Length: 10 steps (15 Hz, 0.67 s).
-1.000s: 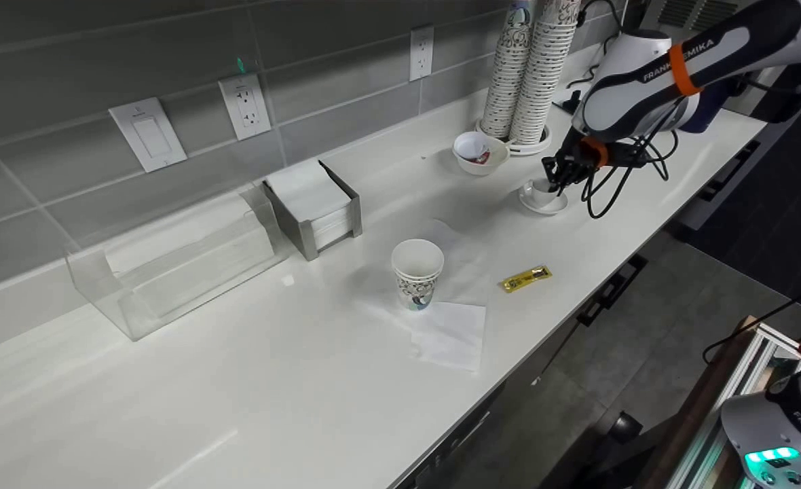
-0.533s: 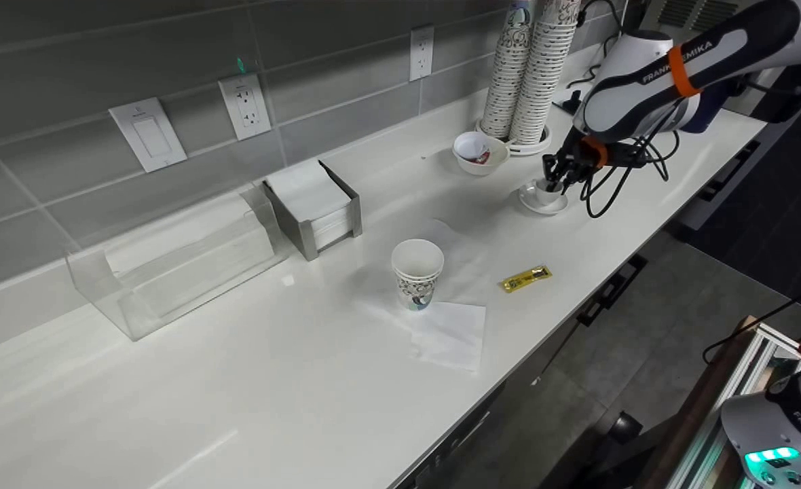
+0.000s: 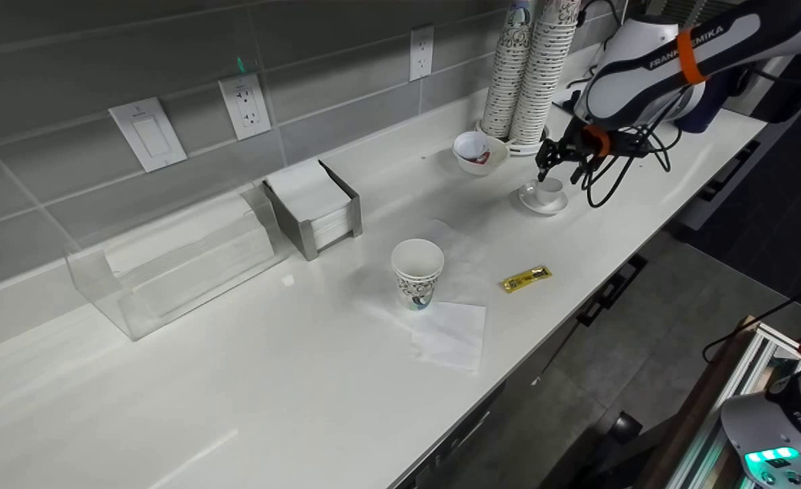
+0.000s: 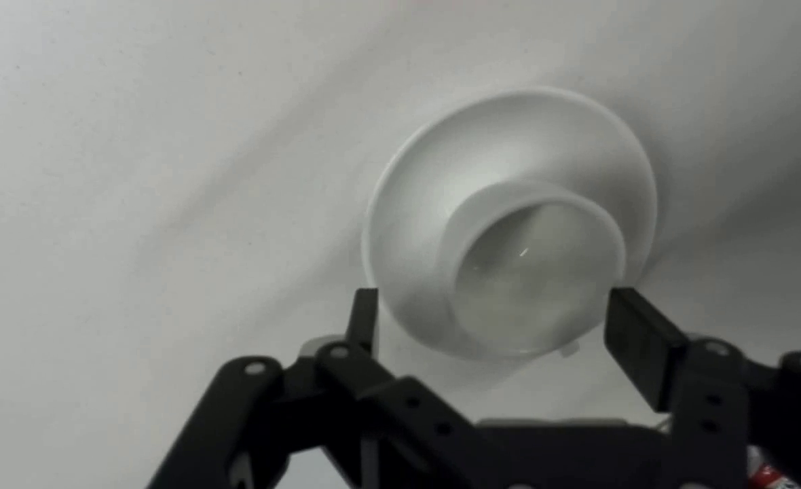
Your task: Put the white teacup on the saucer.
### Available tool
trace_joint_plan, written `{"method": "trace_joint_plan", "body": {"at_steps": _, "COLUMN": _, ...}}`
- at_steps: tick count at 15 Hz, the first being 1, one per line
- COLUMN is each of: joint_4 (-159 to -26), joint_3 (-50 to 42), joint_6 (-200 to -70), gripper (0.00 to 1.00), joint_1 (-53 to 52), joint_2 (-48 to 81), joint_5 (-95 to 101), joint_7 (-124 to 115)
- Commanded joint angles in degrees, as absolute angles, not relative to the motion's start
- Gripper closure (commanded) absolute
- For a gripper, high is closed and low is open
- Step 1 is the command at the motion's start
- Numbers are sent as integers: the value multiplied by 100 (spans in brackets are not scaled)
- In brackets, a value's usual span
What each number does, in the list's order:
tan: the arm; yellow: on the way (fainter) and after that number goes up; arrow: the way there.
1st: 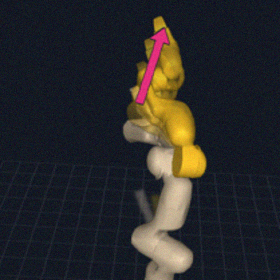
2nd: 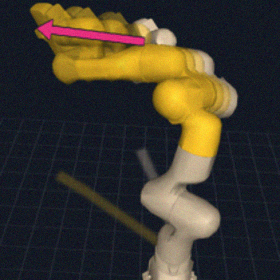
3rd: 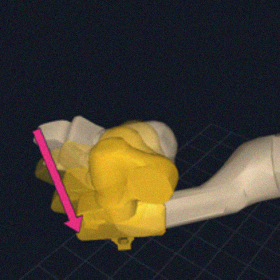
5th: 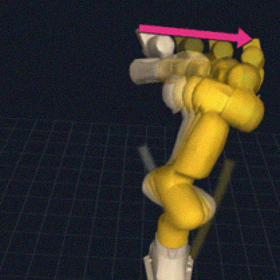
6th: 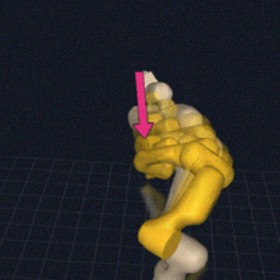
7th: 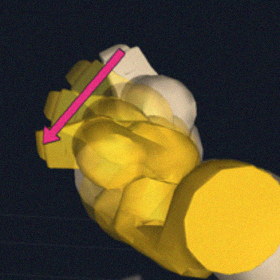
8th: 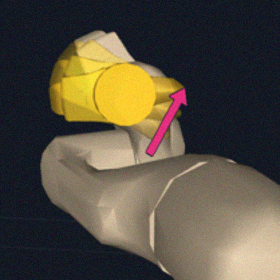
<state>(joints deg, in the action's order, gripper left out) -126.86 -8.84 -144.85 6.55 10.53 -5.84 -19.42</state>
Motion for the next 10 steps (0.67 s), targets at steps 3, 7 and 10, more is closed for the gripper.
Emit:
{"method": "trace_joint_plan", "body": {"at_steps": 3, "joint_4": -12553, "joint_3": -874, "joint_6": -13413, "gripper": 0, "joint_1": 662, "joint_2": 513, "joint_5": -573, "joint_7": -1944}}
{"method": "trace_joint_plan", "body": {"at_steps": 7, "joint_4": -12593, "joint_3": -777, "joint_6": -13202, "gripper": 0, "joint_1": 778, "joint_2": 160, "joint_5": -1806, "joint_7": -1079}}
{"method": "trace_joint_plan", "body": {"at_steps": 10, "joint_4": -12550, "joint_3": -826, "joint_6": -13334, "gripper": 0, "joint_1": 714, "joint_2": 254, "joint_5": -1734, "joint_7": -1096}}
